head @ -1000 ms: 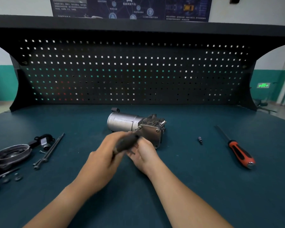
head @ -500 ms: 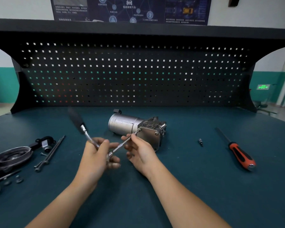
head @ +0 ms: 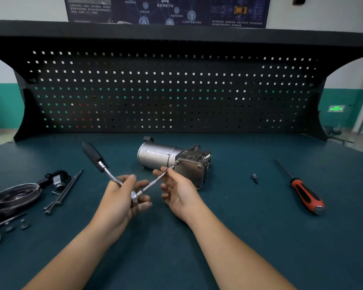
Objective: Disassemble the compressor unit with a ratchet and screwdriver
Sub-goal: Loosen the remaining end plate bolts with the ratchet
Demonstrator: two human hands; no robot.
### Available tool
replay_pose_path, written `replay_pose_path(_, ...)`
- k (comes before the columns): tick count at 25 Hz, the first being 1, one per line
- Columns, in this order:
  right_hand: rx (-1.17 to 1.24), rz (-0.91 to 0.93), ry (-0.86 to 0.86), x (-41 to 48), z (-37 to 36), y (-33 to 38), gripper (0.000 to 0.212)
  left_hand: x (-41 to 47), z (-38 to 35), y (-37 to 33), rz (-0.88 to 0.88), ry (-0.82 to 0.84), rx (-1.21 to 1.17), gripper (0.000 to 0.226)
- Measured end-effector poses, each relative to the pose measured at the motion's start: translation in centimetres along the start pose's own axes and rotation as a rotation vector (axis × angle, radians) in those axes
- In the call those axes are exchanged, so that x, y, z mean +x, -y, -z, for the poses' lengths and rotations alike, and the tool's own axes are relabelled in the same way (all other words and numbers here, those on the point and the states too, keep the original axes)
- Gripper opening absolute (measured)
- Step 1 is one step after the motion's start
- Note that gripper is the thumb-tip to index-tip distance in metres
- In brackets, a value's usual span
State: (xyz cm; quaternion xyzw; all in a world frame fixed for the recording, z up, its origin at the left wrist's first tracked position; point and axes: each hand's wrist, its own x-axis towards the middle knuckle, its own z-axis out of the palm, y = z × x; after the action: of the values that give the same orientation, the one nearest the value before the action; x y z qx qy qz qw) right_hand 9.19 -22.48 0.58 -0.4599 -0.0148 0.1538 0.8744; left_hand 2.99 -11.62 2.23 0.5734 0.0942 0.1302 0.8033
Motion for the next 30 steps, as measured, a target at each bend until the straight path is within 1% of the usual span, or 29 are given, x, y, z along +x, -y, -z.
replay_pose_path(2, -0.009, 0.011, -0.009, 0.0, -0.1, 0.0, 0.013, 0.3, 0.4, -0.2, 0.040, 0.001, -0.022, 0.015)
replay_pose_path(4, -0.029, 0.024, -0.020, 0.1, -0.2, 0.0, 0.014, 0.3, 0.4, -0.2, -0.020, 0.027, 0.072, 0.013)
replay_pose_path(5, -0.038, 0.029, -0.023, 0.2, -0.2, 0.0, 0.014, 0.1, 0.4, -0.2, -0.103, 0.041, 0.172, 0.012)
replay_pose_path(6, -0.044, 0.032, -0.025, 0.2, -0.2, -0.1, 0.014, 0.0, 0.5, 0.0, -0.220, 0.052, 0.321, 0.014)
replay_pose_path(8, -0.039, 0.031, -0.029, 0.3, 0.0, 0.0, 0.016, -0.4, 0.9, 0.4, -0.489, 0.101, 0.728, 0.016)
replay_pose_path(9, -0.029, 0.024, -0.032, 0.3, 0.1, 0.0, 0.017, -0.7, 1.0, 0.6, -0.578, 0.145, 0.890, 0.015)
replay_pose_path(10, -0.019, 0.016, -0.036, 0.3, 0.2, 0.0, 0.017, -0.9, 1.0, 0.8, -0.622, 0.181, 0.971, 0.014)
replay_pose_path(11, -0.013, 0.011, -0.042, 0.3, 0.3, 0.1, 0.017, -1.1, 0.9, 1.1, -0.633, 0.192, 0.980, 0.014)
replay_pose_path(12, -0.011, 0.012, -0.048, 0.3, 0.3, 0.1, 0.017, -1.1, 0.7, 1.2, -0.588, 0.172, 0.891, 0.014)
replay_pose_path(13, -0.013, 0.014, -0.053, 0.3, 0.3, 0.1, 0.015, -1.0, 0.4, 0.9, -0.485, 0.127, 0.706, 0.015)
replay_pose_path(15, -0.015, 0.008, -0.049, 0.3, 0.1, 0.0, 0.013, -0.4, 0.0, 0.3, -0.187, 0.040, 0.264, 0.011)
replay_pose_path(17, -0.034, 0.008, -0.035, 0.3, 0.0, 0.0, 0.013, 0.1, 0.1, -0.2, 0.064, -0.017, -0.016, 0.012)
replay_pose_path(18, -0.050, 0.017, -0.033, 0.2, 0.0, 0.0, 0.013, 0.2, 0.3, -0.3, 0.132, -0.032, -0.098, 0.015)
replay_pose_path(19, -0.063, 0.030, -0.036, 0.2, 0.0, 0.0, 0.013, 0.2, 0.4, -0.4, 0.161, -0.041, -0.151, 0.016)
replay_pose_path(20, -0.071, 0.042, -0.039, 0.2, 0.0, 0.0, 0.013, 0.1, 0.5, -0.5, 0.161, -0.031, -0.182, 0.015)
replay_pose_path(22, -0.070, 0.056, -0.048, 0.2, 0.1, 0.1, 0.013, 0.0, 0.5, -0.5, 0.122, 0.059, -0.180, 0.010)
replay_pose_path(23, -0.065, 0.060, -0.055, 0.2, 0.2, 0.2, 0.014, -0.1, 0.5, -0.6, 0.085, 0.109, -0.116, 0.020)
replay_pose_path(24, -0.061, 0.062, -0.064, 0.2, 0.2, 0.2, 0.014, -0.1, 0.7, -0.5, -0.003, 0.152, 0.039, 0.032)
replay_pose_path(25, -0.058, 0.063, -0.071, 0.2, 0.2, 0.2, 0.014, -0.1, 1.2, -0.2, -0.160, 0.190, 0.296, 0.040)
replay_pose_path(27, -0.051, 0.062, -0.080, 0.1, 0.1, 0.1, 0.015, 0.2, 2.0, 0.3, -0.567, 0.211, 0.902, 0.044)
replay_pose_path(28, -0.047, 0.059, -0.086, 0.1, 0.1, 0.1, 0.015, 0.2, 2.1, 0.5, -0.702, 0.225, 1.068, 0.046)
replay_pose_path(29, -0.042, 0.056, -0.090, 0.1, 0.1, 0.1, 0.014, 0.1, 2.1, 0.6, -0.755, 0.239, 1.104, 0.047)
replay_pose_path(30, -0.039, 0.052, -0.091, 0.1, 0.1, 0.0, 0.013, 0.0, 1.8, 0.8, -0.747, 0.226, 1.042, 0.045)
